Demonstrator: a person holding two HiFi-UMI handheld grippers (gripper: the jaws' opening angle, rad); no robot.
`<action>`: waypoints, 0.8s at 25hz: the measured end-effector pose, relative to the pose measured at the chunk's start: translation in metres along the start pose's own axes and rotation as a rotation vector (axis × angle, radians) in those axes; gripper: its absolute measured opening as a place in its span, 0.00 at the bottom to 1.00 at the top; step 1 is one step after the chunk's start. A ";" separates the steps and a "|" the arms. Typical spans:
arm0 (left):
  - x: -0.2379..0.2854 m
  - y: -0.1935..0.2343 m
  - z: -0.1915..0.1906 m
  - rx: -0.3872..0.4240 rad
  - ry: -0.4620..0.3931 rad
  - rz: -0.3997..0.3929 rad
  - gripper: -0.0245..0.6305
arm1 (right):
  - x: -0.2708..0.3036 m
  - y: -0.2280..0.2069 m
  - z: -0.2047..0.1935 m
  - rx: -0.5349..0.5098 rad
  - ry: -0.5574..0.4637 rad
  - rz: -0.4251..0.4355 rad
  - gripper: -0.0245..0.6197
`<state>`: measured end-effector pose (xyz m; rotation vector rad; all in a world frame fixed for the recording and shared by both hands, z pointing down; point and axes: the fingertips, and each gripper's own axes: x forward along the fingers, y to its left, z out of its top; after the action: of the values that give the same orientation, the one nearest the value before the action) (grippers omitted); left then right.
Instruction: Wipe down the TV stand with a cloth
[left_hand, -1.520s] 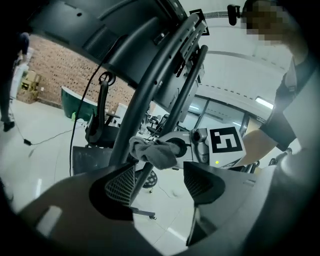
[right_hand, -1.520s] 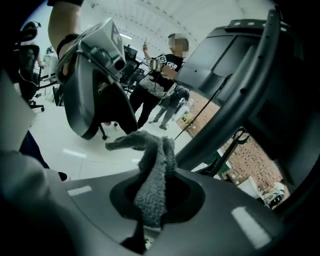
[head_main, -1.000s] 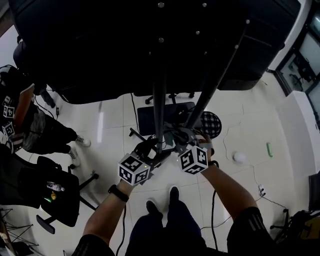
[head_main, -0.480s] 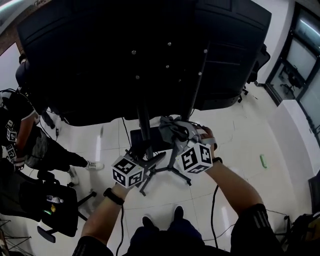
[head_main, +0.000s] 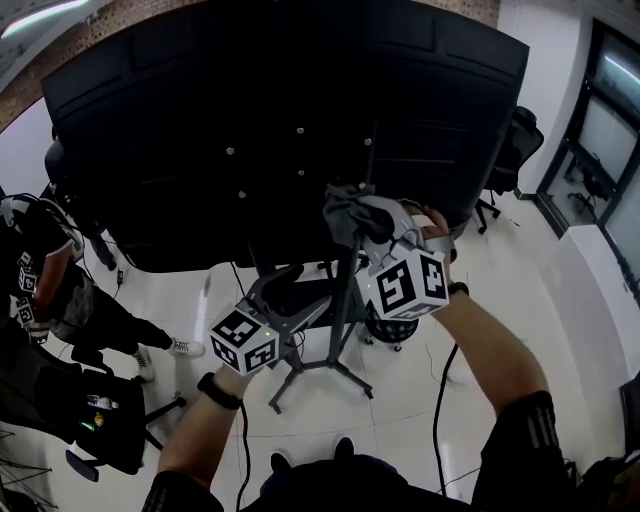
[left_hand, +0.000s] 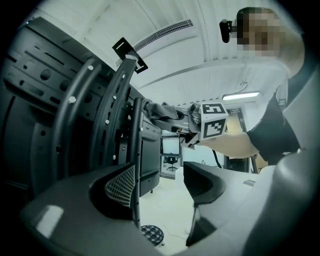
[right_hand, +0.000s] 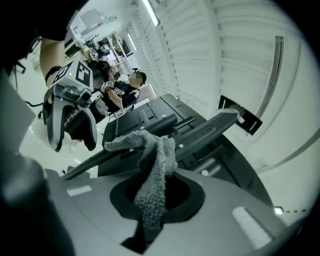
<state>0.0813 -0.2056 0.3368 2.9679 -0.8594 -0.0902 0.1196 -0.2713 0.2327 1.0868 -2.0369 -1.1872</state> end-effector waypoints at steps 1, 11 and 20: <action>0.005 -0.002 0.008 0.011 -0.006 0.001 0.54 | 0.000 -0.016 0.001 -0.035 -0.003 -0.012 0.08; 0.034 -0.007 0.095 0.161 -0.085 0.017 0.53 | 0.027 -0.114 0.006 -0.249 0.038 -0.040 0.08; 0.043 -0.012 0.098 0.162 -0.100 0.038 0.53 | 0.037 -0.106 -0.011 -0.397 0.091 -0.001 0.08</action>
<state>0.1168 -0.2215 0.2362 3.1182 -0.9797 -0.1765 0.1480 -0.3380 0.1467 0.9248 -1.6385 -1.4379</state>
